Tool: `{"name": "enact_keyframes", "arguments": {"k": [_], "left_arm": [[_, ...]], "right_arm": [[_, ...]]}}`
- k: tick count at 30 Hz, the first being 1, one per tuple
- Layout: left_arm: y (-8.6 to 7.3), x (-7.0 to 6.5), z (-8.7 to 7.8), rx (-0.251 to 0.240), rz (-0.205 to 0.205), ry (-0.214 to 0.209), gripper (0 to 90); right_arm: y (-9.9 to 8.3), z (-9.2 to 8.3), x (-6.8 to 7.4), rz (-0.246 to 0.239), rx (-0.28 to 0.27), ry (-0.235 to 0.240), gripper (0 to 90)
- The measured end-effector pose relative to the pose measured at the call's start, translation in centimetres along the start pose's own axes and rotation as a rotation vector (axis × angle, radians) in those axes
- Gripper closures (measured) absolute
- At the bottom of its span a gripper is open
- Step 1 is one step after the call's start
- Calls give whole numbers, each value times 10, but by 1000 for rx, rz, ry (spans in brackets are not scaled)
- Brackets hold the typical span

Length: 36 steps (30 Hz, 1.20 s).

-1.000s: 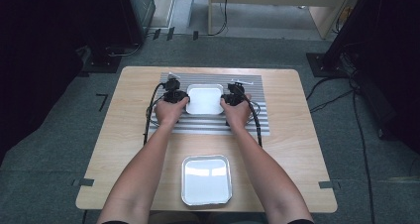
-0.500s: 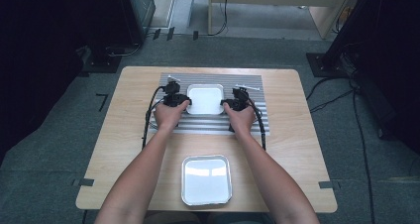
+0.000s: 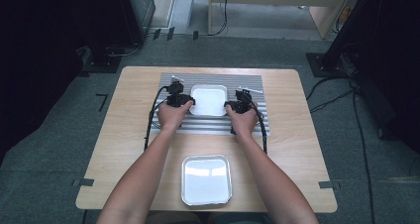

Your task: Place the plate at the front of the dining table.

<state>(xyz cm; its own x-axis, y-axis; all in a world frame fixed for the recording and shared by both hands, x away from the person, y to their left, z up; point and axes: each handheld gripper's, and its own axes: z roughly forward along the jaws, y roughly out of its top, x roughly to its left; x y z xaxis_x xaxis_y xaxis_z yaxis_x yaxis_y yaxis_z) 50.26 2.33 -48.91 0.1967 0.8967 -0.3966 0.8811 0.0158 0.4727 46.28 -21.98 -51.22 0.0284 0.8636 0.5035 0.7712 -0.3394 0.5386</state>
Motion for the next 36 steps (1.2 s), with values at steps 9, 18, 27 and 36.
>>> {"name": "enact_keyframes", "arguments": {"k": [9, 18, 27, 36], "left_arm": [[-1, 0, -8, -62, 19, -17, 546], [-14, 2, -23, -201, 98, 89, 300], [-26, -3, -40, -198, 152, 81, 126], [-39, -5, -61, -234, 220, 24, 110]], "right_arm": [[7, -7, -3, -74, -127, -8, 623], [8, -18, -5, -243, -134, -98, 319], [5, -48, 0, -341, -145, -10, 261], [-1, -67, -4, -361, -150, 2, 236]]}}
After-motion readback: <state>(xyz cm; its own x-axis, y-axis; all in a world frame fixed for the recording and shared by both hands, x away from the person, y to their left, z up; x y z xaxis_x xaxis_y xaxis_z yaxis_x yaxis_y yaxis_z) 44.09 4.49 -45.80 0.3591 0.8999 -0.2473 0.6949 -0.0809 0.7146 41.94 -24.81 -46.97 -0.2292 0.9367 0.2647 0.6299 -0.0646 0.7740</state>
